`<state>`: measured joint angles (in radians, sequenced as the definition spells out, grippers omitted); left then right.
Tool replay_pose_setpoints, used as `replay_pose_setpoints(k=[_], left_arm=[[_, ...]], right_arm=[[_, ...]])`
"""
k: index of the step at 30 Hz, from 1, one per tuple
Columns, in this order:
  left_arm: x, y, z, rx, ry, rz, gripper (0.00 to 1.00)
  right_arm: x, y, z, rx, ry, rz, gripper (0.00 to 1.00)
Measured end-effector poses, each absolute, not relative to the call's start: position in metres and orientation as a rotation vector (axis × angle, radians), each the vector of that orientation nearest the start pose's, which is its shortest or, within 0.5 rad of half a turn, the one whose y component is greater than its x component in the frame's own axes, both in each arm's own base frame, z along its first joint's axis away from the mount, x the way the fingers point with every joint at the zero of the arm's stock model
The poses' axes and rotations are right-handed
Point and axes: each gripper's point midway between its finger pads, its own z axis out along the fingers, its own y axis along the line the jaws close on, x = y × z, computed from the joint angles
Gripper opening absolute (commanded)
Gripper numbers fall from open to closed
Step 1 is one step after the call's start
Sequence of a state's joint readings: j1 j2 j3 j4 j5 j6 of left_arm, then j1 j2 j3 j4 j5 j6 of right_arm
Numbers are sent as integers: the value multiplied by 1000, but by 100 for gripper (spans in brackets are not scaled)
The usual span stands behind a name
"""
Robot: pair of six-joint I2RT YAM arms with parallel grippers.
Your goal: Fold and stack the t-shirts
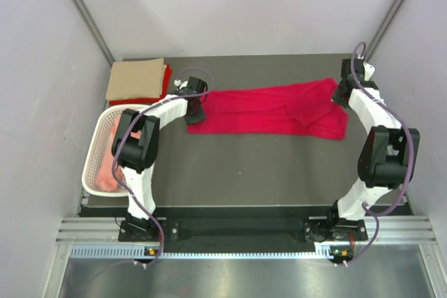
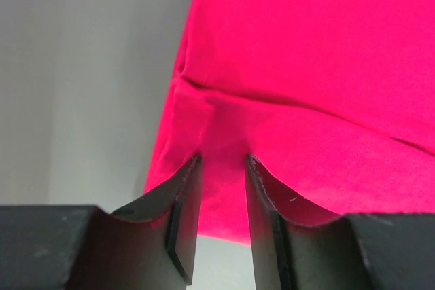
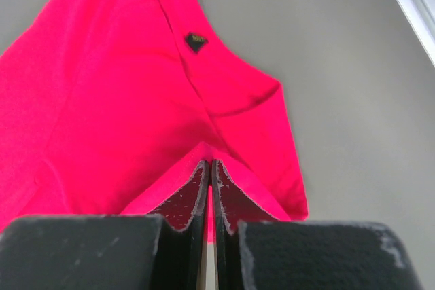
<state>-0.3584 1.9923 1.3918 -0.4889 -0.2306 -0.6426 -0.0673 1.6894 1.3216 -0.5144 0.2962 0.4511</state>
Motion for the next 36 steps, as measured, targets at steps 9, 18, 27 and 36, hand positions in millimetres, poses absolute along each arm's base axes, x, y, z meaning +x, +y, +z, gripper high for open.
replay_pose_setpoints(k=[9,18,27,36], left_arm=[[431,-139,26,-448,2540,4,38],[431,-139,26,-446,2535,9,37],[431,-139,26,-446,2529,2,37],[431,-139,27,-447,2517,-9,38]], right_arm=[[436,-69,123,652,2336,-252,2],[453,-65,112,493,2398,-237,2],[466,-57,92,368,2463,-214,4],[482,-44,97,260,2451,-204,0]])
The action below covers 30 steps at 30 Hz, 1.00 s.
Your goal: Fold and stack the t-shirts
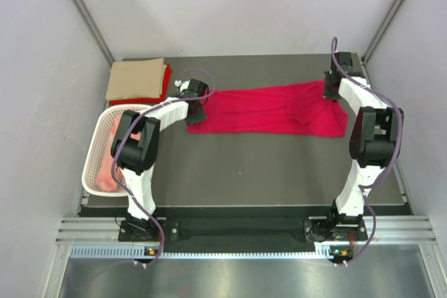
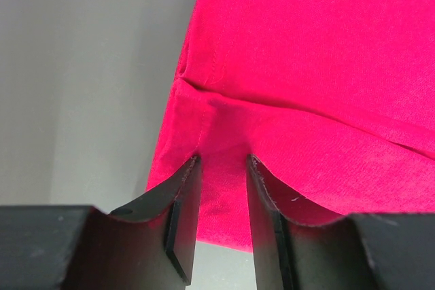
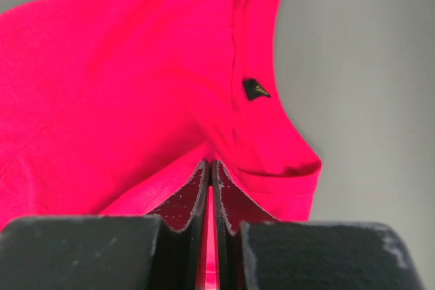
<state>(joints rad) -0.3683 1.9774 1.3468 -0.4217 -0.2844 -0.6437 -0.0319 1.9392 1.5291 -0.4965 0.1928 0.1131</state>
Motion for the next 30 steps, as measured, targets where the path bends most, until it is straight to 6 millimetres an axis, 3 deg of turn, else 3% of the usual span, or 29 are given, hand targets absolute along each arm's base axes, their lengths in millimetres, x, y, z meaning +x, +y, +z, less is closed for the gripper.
replay_pose_setpoints(k=[8,12,15,16,17,21,26,30], left_arm=[[431,-140,27,-447,2511,-16,38],[431,-140,27,-447,2509,-19,38],[430,-140,27,-445,2509,-19,38],[430,-141,27,-443,2509,-20,39],[430,-142,27,-439,2510,-21,39],[429,-143,28,-436,2509,-22,39],[426,-144,29,-429,2516,-30,39],[421,-145,30,-416,2533,-41,39]], right_arm=[[489,-42,90,242,2472,-208,1],[502,-42,94,244,2455,-202,8],[512,-42,98,259,2442,-193,20],[514,-41,98,269,2439,-190,32],[514,-41,97,286,2439,-181,38],[511,-34,97,342,2444,-132,45],[482,-11,99,480,2460,-20,43],[442,24,95,609,2490,73,44]])
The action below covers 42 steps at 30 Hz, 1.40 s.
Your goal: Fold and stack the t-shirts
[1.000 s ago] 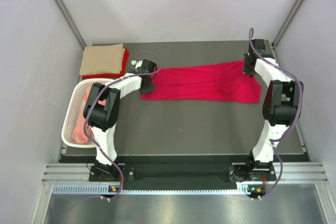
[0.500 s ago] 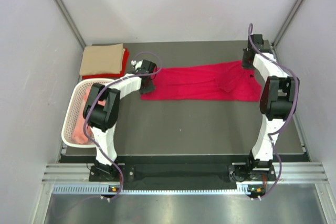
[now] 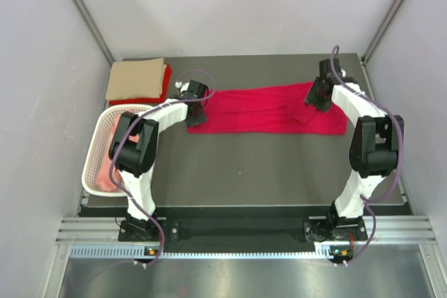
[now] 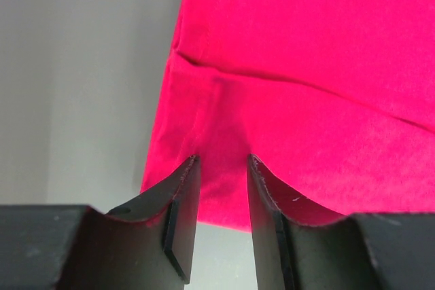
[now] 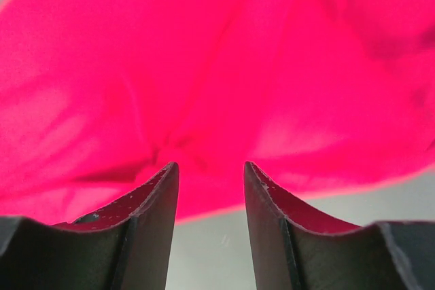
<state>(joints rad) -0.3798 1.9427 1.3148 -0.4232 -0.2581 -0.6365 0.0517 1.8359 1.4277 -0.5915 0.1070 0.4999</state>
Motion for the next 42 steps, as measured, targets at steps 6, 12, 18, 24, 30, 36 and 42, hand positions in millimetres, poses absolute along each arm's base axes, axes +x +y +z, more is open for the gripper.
replay_pose_setpoints(k=[6,12,18,24,30,36,42], left_arm=[[416,-146,43,-393,2536,-57,39],[415,-147,67,-387,2499,-89,39],[413,-147,80,-387,2475,-111,39],[412,-148,80,-385,2481,-123,39],[417,-152,73,-385,2496,-129,39],[436,-158,56,-389,2514,-121,39],[444,-145,33,-430,2549,-78,39]], right_arm=[[403,41,70,850,2524,135,45],[394,42,57,998,2508,154,45],[404,45,57,1055,2452,193,43],[410,47,49,1095,2436,210,43],[410,48,38,1136,2445,207,41],[412,48,39,1157,2425,210,12],[416,48,42,1152,2413,215,0]])
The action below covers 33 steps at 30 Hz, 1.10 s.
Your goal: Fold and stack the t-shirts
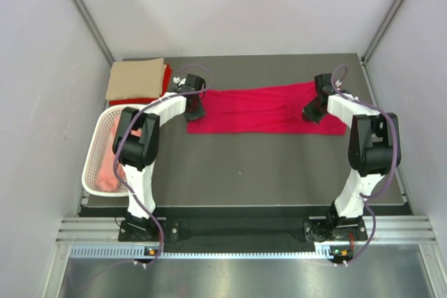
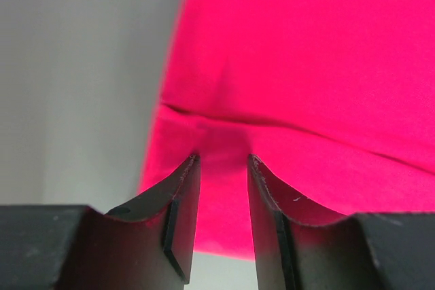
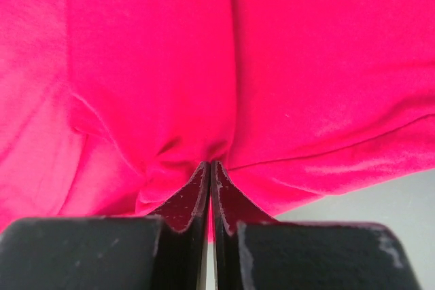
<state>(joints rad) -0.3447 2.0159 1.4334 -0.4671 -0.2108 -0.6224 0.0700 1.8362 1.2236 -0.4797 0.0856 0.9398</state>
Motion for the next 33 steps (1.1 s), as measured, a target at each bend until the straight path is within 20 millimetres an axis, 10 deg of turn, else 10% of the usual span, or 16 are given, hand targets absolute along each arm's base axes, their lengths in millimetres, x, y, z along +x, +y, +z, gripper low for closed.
replay_pose_setpoints(k=[10,33], left_arm=[[454,-117,32,-522,2528,-60,39],[455,-114,31,-553,2515,-42,39]], right_arm=[[462,47,74,963,2346,246,0],[514,60,71,635,2379,296,0]])
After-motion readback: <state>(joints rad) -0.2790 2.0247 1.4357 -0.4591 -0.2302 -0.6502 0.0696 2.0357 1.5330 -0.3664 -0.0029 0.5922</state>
